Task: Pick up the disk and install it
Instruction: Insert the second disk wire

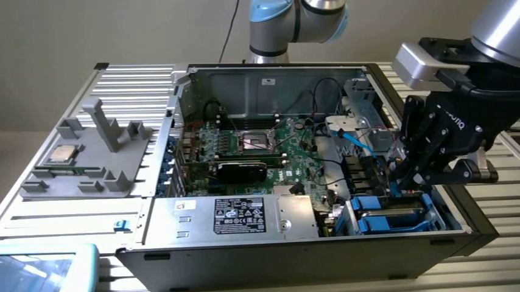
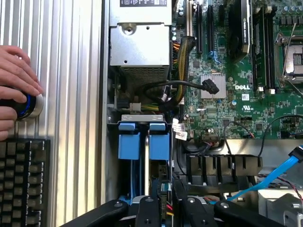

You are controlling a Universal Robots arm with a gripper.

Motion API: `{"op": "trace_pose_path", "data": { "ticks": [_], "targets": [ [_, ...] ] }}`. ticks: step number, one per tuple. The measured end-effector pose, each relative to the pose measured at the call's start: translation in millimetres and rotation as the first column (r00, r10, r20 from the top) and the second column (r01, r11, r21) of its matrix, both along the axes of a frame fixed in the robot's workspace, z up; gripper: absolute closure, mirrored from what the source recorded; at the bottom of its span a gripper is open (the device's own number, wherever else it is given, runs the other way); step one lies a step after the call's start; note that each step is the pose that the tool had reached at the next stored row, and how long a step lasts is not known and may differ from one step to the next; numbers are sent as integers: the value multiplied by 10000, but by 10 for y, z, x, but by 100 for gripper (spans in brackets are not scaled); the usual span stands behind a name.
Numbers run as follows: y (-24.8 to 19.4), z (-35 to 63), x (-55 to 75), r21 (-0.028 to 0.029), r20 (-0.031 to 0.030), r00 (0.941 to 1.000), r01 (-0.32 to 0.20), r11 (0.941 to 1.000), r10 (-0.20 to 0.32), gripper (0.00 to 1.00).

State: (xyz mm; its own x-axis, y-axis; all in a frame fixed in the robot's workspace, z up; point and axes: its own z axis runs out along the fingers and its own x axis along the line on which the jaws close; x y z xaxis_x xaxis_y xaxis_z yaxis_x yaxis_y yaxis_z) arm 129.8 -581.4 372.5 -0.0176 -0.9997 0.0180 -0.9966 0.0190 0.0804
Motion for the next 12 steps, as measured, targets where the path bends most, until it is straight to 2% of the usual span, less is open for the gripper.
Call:
{"op": "trace_pose_path", "data": {
  "ticks": [2,4,12],
  "targets": [
    [16,44,15,-17,1,10000,1,10000,-1,76],
    [51,56,17,-38,0,10000,2,10000,-2,76],
    [53,56,18,-37,-2,10000,1,10000,-1,76]
  ]
}}
